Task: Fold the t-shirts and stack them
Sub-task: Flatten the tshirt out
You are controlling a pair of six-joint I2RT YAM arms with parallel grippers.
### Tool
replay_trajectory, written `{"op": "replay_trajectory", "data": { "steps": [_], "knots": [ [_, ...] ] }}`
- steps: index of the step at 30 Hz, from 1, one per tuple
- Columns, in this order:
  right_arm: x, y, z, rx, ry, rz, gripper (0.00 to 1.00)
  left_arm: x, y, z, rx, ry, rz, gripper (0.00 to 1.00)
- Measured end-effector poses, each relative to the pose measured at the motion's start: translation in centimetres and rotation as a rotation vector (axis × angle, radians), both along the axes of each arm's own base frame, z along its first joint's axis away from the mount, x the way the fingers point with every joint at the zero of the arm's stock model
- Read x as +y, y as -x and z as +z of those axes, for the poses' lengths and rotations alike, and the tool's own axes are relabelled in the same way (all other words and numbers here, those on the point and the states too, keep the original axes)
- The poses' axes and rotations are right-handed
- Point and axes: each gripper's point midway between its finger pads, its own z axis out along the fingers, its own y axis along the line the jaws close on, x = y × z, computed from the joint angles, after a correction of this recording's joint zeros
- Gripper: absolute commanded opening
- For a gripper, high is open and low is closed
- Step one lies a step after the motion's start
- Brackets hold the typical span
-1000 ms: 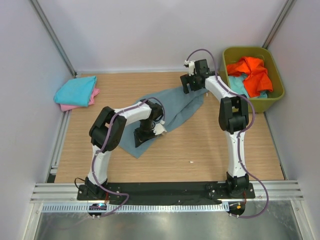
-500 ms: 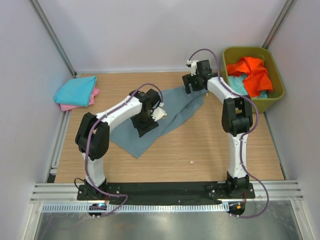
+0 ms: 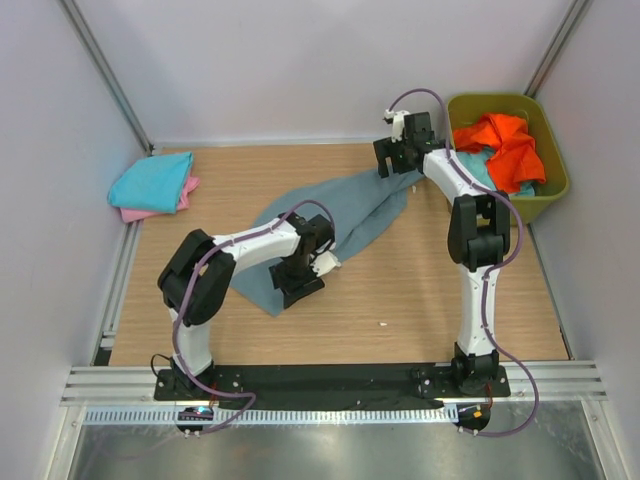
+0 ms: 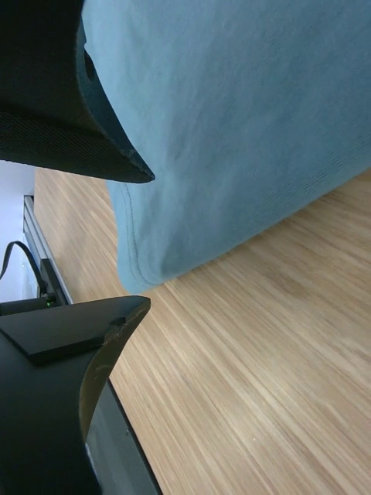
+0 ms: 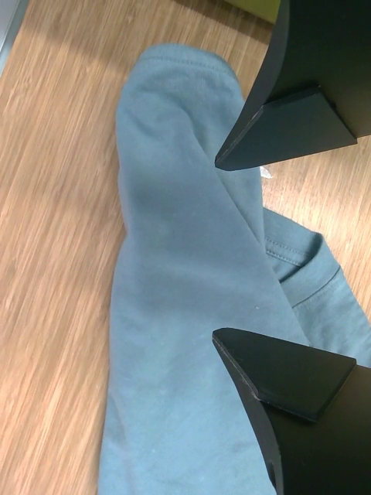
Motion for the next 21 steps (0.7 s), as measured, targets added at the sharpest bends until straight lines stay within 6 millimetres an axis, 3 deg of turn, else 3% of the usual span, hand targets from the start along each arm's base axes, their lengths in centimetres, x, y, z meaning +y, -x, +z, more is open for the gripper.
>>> {"op": "replay_trajectory", "data": {
  "steps": [9,15,18,21],
  "knots": [
    [-0.3,-0.2,0.3,-0.004,-0.011,-0.016,0.9,-0.5,-0.3,-1.8,0.003,0.0,0.027,0.55],
    [-0.4,-0.3,0.3,-0.007,-0.006,-0.021,0.9,-0.1,-0.7,-2.0,-0.015,-0.024,0.027,0.41],
    [-0.5,-0.3,0.3,-0.009,-0.003,-0.023,0.89,0.1,-0.9,-2.0,-0.029,-0.034,0.024,0.3],
    [-0.6,-0.4,0.4,-0.012,-0.001,-0.027,0.89,0.3,-1.3,-1.8,-0.054,-0.041,0.025,0.0]
  ]
}}
